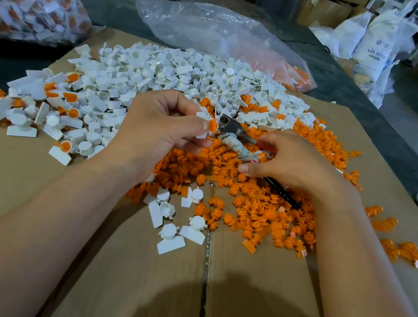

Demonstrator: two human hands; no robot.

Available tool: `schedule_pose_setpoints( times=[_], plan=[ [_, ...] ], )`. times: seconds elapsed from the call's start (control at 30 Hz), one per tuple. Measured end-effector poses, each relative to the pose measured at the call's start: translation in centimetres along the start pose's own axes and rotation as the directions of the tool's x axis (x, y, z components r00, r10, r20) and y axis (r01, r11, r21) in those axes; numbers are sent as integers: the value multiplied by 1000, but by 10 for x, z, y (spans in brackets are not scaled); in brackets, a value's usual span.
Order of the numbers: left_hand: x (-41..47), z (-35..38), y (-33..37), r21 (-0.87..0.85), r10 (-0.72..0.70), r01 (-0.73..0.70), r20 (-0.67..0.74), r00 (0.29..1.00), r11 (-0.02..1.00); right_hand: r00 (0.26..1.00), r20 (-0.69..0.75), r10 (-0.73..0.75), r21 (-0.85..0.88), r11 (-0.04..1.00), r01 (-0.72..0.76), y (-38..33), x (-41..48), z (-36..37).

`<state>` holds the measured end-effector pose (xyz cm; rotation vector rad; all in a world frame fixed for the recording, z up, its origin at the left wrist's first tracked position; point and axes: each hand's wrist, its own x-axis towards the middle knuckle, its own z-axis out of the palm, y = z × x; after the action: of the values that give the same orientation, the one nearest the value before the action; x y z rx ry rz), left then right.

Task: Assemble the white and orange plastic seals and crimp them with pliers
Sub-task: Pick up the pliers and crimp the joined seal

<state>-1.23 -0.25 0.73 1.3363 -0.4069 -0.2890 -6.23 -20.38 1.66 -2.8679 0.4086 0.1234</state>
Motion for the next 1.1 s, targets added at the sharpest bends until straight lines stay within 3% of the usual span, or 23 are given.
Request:
schedule_pose_setpoints(
  times=[0.3, 0.7, 0.87, 1.0, 1.1],
  plan=[
    [1, -1, -1, -8, -11, 11, -11, 1000, 1000, 979, -200, -33, -45, 999, 25, -7, -4, -3],
    [1, 0, -1, -12, 26, -27, -71, 997, 1000, 934, -355, -39, 59, 996, 64, -11, -15, -13],
    [4, -1, -2, -90, 38, -48, -115, 993, 995, 868, -492, -68, 112, 984, 140, -9, -14, -14],
    [4, -2, -3, -139, 60, -80, -141, 988, 987, 816, -548, -186, -58, 981, 185, -12, -16, -13],
    [5, -3, -4, -158, 80, -102, -138, 987, 982, 830, -519, -205, -85, 978, 189, -17, -16, -9]
  ],
)
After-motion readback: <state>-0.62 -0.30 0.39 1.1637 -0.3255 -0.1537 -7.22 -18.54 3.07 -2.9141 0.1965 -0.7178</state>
